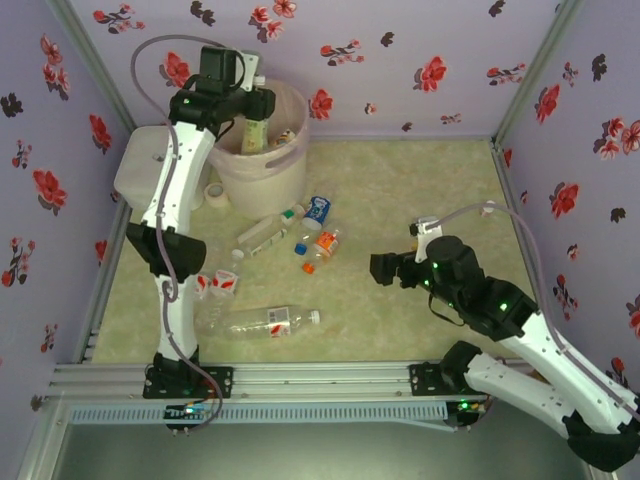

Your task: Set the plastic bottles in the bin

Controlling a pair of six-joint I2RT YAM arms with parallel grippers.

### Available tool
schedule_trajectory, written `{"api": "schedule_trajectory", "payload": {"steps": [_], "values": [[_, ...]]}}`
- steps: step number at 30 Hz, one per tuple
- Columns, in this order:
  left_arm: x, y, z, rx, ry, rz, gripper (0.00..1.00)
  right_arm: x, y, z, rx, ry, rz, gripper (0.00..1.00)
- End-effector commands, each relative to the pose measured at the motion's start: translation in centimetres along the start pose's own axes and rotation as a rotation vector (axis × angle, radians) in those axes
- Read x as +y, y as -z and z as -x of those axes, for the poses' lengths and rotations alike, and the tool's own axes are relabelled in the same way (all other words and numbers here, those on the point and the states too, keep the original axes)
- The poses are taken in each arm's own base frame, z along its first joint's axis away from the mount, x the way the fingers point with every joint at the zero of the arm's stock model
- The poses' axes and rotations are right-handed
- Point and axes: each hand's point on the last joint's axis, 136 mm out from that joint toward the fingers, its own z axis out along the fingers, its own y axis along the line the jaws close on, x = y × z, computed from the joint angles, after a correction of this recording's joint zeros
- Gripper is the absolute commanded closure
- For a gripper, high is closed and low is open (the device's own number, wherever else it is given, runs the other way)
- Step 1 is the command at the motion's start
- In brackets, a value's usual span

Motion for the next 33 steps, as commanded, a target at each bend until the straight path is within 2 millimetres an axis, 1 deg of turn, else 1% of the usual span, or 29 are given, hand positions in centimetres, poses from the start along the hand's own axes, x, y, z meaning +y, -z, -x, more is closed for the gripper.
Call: {"api": "schedule_trajectory", "payload": {"steps": [1,2,3,4,6,7,9,12,15,17,19,22,25,27,29,31,33], "values": [[-0.3,-2.6,-4.0,0.139,-0.035,-0.042,1.00,-0.8,-0.8,-1.0,0.029,-0.012,-0.041,0.01],[-0.5,-3.4,-4.6,0.157,-0.030,-0.058,1.00,-0.9,-1.0,-1.1,0.032,-0.009,-0.043,0.01],[-0.7,-4.0,-5.2,0.173,-0.022,-0.071,0.94,-0.9,-1.2,-1.2,0.036,-0.007,-0.048,0.01],[-0.9,-4.5,-5.6,0.182,-0.018,-0.083,0.87,-1.0,-1.4,-1.3,0.039,-0.005,-0.051,0.01],[-1.2,-5.2,-6.0,0.191,-0.003,-0.104,0.67,-1.0,-1.8,-1.4,0.050,0.001,-0.058,0.01],[-1.3,-5.4,-6.0,0.188,0.002,-0.113,0.60,-1.0,-2.0,-1.6,0.059,0.004,-0.063,0.01],[-1.6,-5.3,-5.4,0.167,0.009,-0.129,0.43,-1.0,-2.5,-1.9,0.076,0.005,-0.067,0.01],[-1.8,-4.6,-4.0,0.120,0.041,-0.139,0.28,-1.0,-2.9,-2.4,0.095,0.006,-0.068,0.01],[-2.3,-3.6,-2.3,0.067,0.047,-0.164,0.15,-0.7,-3.8,-3.2,0.130,0.034,-0.051,0.01],[-2.5,-2.6,-1.3,0.042,0.049,-0.175,0.08,-0.1,-4.6,-3.9,0.162,0.067,-0.014,0.01],[-2.6,-1.4,-0.3,0.013,0.049,-0.180,0.03,1.1,-5.5,-4.4,0.177,0.116,0.057,0.00],[-2.8,0.8,1.4,-0.037,0.042,-0.183,0.02,2.8,-6.6,-5.1,0.193,0.192,0.156,0.00],[-2.6,3.2,2.3,-0.063,0.033,-0.171,0.00,5.3,-7.2,-6.7,0.203,0.371,0.299,0.00],[-2.2,5.1,2.7,-0.073,0.034,-0.145,0.00,7.1,-7.5,-8.1,0.209,0.504,0.386,0.01],[-1.6,6.8,2.6,-0.067,0.044,-0.109,0.00,8.5,-7.7,-9.5,0.251,0.612,0.453,0.00],[-0.5,8.8,1.7,-0.033,0.083,-0.051,0.00,9.6,-8.0,-11.0,0.309,0.717,0.510,0.00],[0.3,10.8,0.4,0.009,0.127,-0.012,0.00,10.2,-8.5,-12.6,0.384,0.803,0.542,0.01]]}}
